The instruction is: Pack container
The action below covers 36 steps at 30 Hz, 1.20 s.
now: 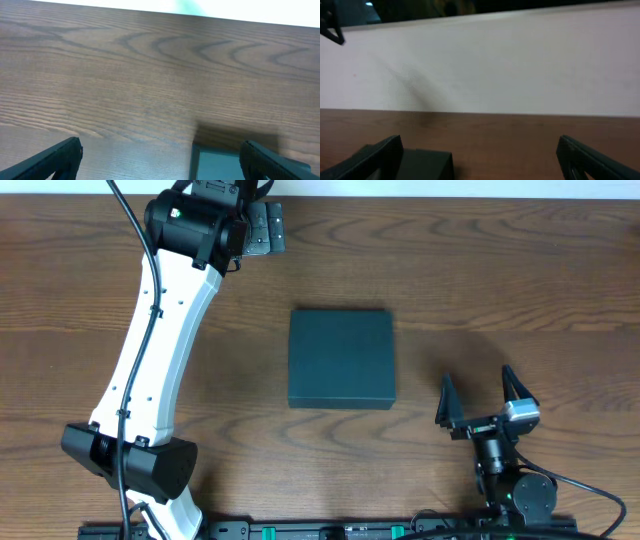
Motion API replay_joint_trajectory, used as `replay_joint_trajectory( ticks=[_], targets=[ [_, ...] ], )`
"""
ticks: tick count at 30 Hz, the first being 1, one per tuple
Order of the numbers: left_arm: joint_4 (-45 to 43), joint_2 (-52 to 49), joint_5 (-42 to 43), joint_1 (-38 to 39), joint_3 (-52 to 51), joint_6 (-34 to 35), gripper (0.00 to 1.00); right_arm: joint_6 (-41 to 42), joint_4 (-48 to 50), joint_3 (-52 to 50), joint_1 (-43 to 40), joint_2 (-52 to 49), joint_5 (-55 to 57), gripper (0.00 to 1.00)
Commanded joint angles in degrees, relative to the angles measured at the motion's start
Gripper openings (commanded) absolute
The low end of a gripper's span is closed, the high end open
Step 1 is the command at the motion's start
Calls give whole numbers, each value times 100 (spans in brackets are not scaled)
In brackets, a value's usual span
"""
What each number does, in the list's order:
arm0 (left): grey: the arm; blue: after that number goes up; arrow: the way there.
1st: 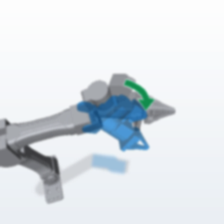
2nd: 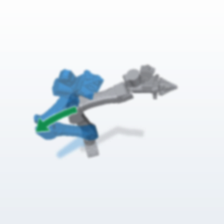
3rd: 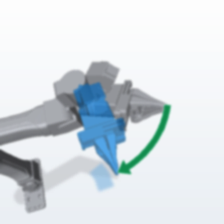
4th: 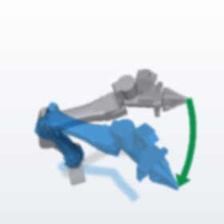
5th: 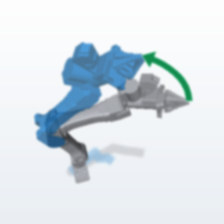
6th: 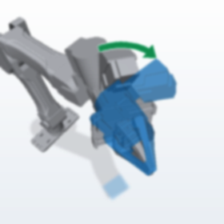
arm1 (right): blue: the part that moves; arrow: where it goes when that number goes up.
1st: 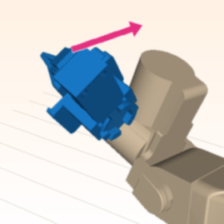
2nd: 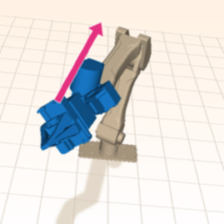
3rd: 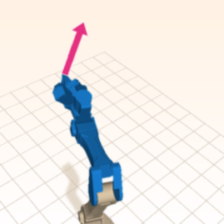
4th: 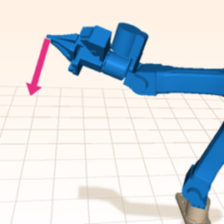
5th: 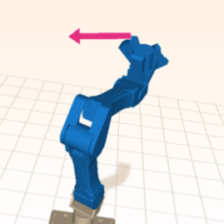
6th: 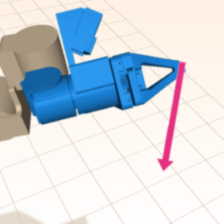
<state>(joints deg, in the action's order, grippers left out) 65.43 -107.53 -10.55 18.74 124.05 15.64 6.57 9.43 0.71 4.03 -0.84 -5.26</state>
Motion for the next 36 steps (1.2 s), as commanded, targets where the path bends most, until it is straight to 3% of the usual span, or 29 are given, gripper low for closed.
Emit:
replay_joint_trajectory(
  ticks=[1,20,30,36],
  targets=[
    [2,-26,-66,-20,-39,-35,99,219,39,-42,-31,55,409,99],
    [2,-26,-66,-20,-39,-33,99,-146,-120,-39,-31,52,562,99],
    [2,-26,-66,-20,-39,-35,99,-149,-1384,-37,-31,48,566,99],
    [2,-26,-66,-20,-39,-33,99,-149,-1368,-39,-31,15,566,99]
  ],
)
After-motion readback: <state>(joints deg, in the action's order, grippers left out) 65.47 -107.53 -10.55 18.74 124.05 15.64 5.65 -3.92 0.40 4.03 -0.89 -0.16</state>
